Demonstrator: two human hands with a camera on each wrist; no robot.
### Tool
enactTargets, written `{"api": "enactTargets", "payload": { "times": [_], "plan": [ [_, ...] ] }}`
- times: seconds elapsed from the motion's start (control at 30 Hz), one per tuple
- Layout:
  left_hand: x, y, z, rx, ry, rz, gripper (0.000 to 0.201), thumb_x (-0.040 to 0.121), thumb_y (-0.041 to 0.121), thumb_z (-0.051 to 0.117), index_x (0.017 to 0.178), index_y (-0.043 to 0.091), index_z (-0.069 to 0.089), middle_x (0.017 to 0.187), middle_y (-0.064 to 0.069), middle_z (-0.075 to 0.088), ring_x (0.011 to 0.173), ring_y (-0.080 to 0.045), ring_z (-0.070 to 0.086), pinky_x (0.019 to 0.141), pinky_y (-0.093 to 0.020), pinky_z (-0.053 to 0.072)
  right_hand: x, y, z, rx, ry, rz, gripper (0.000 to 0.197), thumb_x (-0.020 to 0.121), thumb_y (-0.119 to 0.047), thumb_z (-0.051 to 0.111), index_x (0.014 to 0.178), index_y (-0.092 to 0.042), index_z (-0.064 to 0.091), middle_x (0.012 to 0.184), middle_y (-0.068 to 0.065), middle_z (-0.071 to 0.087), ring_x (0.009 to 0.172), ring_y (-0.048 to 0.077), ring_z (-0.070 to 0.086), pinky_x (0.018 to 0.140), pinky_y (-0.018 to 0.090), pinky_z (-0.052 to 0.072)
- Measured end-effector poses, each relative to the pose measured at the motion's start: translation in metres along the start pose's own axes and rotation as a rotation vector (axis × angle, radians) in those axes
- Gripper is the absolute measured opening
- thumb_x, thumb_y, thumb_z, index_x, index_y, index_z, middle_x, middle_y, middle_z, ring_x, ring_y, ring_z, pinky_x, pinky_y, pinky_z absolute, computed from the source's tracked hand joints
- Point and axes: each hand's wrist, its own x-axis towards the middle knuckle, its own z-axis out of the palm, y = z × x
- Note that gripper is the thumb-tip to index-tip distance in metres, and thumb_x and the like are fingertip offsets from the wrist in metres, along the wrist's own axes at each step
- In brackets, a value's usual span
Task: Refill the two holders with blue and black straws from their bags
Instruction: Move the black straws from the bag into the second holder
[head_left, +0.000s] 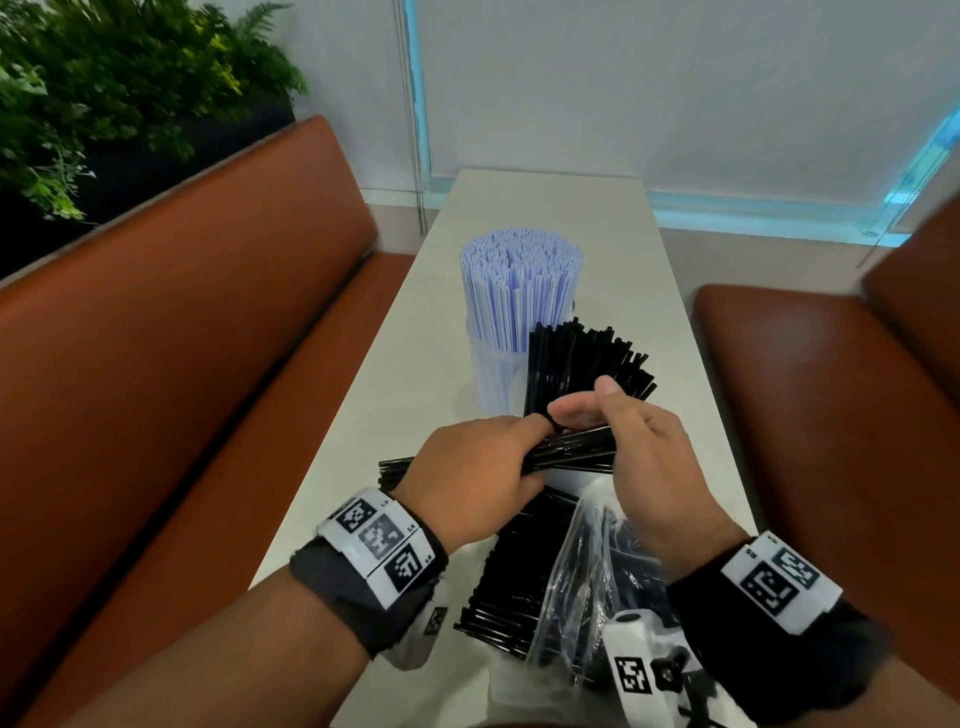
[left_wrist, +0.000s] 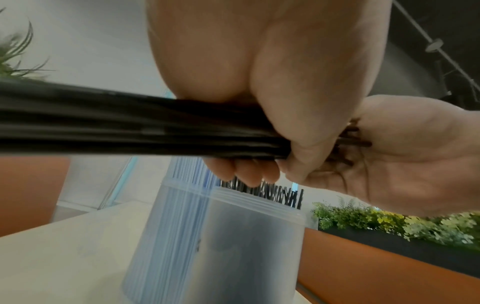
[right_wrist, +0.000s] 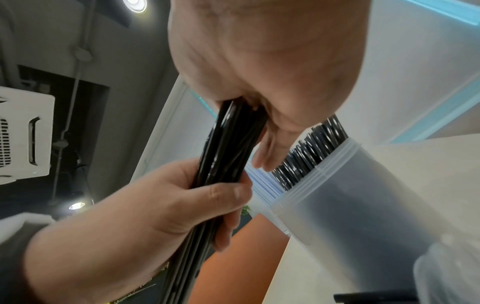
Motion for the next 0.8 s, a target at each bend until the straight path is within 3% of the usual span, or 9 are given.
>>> {"api": "enactTargets", "payload": {
  "times": [0.1,0.2,0.27,0.37,0.47,0.57,0.7,0.8],
  "plan": [
    [0.005,-0.011,-0.007,-0.249,0.033,-0.097,0.011,0.095,0.037,0.062,0.099,0.043,0.053,0.071,0.014,0.056,0.065,-0.005,0.055,0.053,-0.02,0.033,0.005,0.001,-0.006,0.194,0.047,0.056,0.048,0.103,-0.047,0.047,0.093,-0.013,0.079,0.098,0.012,0.077,0.101,0.027,0.073,0.091,0.039,0.056],
    [0.014,-0.012,-0.017,-0.786,0.321,-0.191,0.012,0.089,0.032,0.07,0.09,0.042,0.064,0.073,0.016,0.066,0.064,0.0,0.059,0.064,-0.014,0.045,0.007,0.008,-0.006,0.297,0.082,0.156,0.046,0.103,-0.045,0.047,0.095,-0.012,0.078,0.1,0.013,0.077,0.102,0.026,0.073,0.087,0.035,0.059],
    [0.023,-0.004,-0.023,-1.127,0.546,-0.207,0.013,0.087,0.023,0.071,0.087,0.036,0.069,0.075,0.006,0.066,0.069,-0.012,0.063,0.071,-0.024,0.052,0.006,0.013,0.0,0.325,0.098,0.206,0.045,0.104,-0.043,0.046,0.101,-0.009,0.075,0.101,0.013,0.077,0.102,0.025,0.073,0.085,0.033,0.058],
    [0.035,0.004,-0.028,-1.612,0.757,-0.201,0.019,0.091,0.007,0.065,0.087,0.025,0.068,0.074,-0.004,0.06,0.065,-0.019,0.059,0.067,-0.03,0.053,0.008,0.016,0.011,0.394,0.153,0.282,0.044,0.105,-0.044,0.045,0.105,-0.011,0.073,0.1,0.009,0.078,0.1,0.021,0.074,0.089,0.035,0.056],
    [0.044,0.017,-0.026,-1.897,0.758,-0.219,0.018,0.093,0.007,0.063,0.087,0.024,0.066,0.073,-0.002,0.059,0.065,-0.016,0.06,0.066,-0.031,0.054,0.009,0.013,0.021,0.47,0.179,0.355,0.047,0.103,-0.051,0.044,0.106,-0.014,0.073,0.099,0.004,0.078,0.095,0.017,0.074,0.088,0.037,0.053],
    [0.049,0.032,-0.018,-1.944,0.658,-0.243,0.014,0.095,0.006,0.06,0.091,0.019,0.06,0.074,-0.003,0.057,0.066,-0.017,0.057,0.069,-0.031,0.054,0.008,0.009,0.024,0.64,0.181,0.389,0.05,0.104,-0.045,0.048,0.107,-0.001,0.071,0.1,0.016,0.076,0.094,0.026,0.074,0.078,0.042,0.061],
    [0.051,0.028,-0.021,-1.905,0.614,-0.255,0.018,0.098,0.004,0.056,0.088,0.018,0.058,0.074,-0.004,0.056,0.068,-0.018,0.057,0.071,-0.033,0.053,0.012,0.007,0.014,0.629,0.145,0.411,0.052,0.104,-0.047,0.044,0.114,-0.002,0.068,0.112,0.019,0.071,0.104,0.03,0.069,0.1,0.046,0.052],
    [0.051,0.027,-0.021,-1.881,0.55,-0.261,0.021,0.096,0.004,0.057,0.085,0.021,0.062,0.072,-0.003,0.057,0.065,-0.017,0.058,0.069,-0.032,0.054,0.011,0.001,0.008,0.482,-0.139,0.337,0.049,0.101,-0.053,0.046,0.123,-0.015,0.069,0.122,0.01,0.072,0.119,0.024,0.066,0.106,0.045,0.049]
  ]
}}
